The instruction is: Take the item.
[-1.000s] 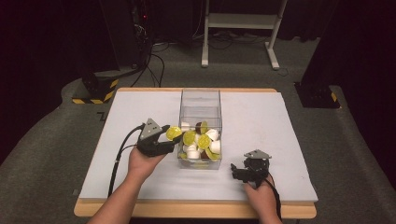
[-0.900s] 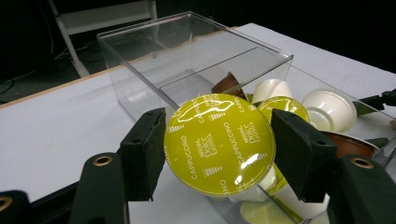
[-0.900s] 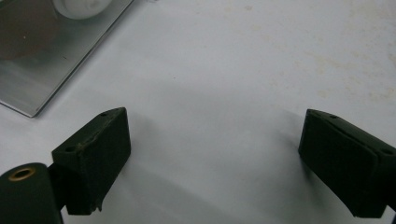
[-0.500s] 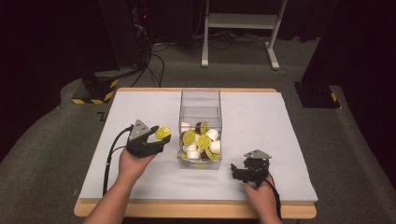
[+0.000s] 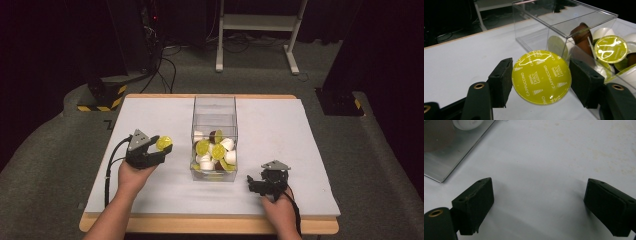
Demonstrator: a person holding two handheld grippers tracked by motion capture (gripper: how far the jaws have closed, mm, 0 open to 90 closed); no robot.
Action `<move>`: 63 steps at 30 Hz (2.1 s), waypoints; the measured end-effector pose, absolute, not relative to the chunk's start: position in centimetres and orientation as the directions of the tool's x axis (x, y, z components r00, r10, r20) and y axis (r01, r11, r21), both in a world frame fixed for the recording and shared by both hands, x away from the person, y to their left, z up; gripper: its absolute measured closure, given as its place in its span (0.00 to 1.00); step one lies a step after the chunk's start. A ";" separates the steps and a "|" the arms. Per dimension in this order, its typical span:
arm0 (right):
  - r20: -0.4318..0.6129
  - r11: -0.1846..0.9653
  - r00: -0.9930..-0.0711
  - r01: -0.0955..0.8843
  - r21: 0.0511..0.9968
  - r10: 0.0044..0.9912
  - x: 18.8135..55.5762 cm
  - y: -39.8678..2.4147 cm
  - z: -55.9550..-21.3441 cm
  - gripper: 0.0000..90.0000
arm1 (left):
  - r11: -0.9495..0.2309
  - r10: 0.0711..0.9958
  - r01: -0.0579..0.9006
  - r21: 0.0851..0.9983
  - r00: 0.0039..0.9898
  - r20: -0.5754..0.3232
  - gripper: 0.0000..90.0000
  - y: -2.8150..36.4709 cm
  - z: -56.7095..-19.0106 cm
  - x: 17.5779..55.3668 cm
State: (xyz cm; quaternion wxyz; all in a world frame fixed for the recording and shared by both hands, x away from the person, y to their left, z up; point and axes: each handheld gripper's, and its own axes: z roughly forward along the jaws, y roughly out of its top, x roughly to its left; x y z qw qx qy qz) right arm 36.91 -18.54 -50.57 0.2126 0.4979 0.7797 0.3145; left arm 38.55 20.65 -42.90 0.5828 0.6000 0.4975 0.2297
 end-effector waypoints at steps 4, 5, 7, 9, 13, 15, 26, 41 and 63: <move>-0.018 0.306 -0.414 0.643 0.702 0.910 36.9 -18.5 -50.6 0.10 | 0.178 0.876 0.334 0.926 0.375 -0.304 0.42 21.5 -43.5 38.8; -0.018 0.306 -0.414 0.643 0.702 0.910 36.9 -18.5 -50.6 0.10 | 0.178 0.876 0.334 0.926 0.375 -0.304 0.42 21.5 -43.5 38.8; -0.018 0.306 -0.414 0.643 0.702 0.910 36.9 -18.5 -50.6 0.10 | 0.177 0.881 0.341 0.923 0.363 -0.303 0.42 22.0 -44.0 38.9; -0.018 0.306 -0.414 0.643 0.702 0.910 36.9 -18.5 -50.6 0.10 | 0.186 0.883 0.340 0.922 0.354 -0.308 0.42 22.1 -44.1 39.0; -0.018 0.306 -0.414 0.643 0.702 0.910 36.9 -18.5 -50.6 0.10 | 0.172 0.895 0.351 0.921 0.335 -0.295 0.42 23.0 -44.9 39.3; -0.018 0.306 -0.414 0.643 0.702 0.910 36.9 -18.5 -50.6 0.10 | 0.178 0.897 0.351 0.919 0.327 -0.299 0.42 23.1 -45.1 39.3; -0.018 0.306 -0.414 0.643 0.702 0.910 36.9 -18.5 -50.6 0.10 | 0.167 0.915 0.386 0.907 0.281 -0.288 0.42 24.1 -47.4 40.1; -0.017 0.305 -0.413 0.643 0.703 0.911 36.9 -18.5 -50.6 0.10 | 0.160 0.926 0.422 0.892 0.249 -0.283 0.42 24.4 -49.8 40.6; -0.019 0.306 -0.413 0.642 0.703 0.911 36.9 -18.5 -50.6 0.10 | 0.164 0.936 0.438 0.884 0.214 -0.280 0.22 24.8 -50.2 40.6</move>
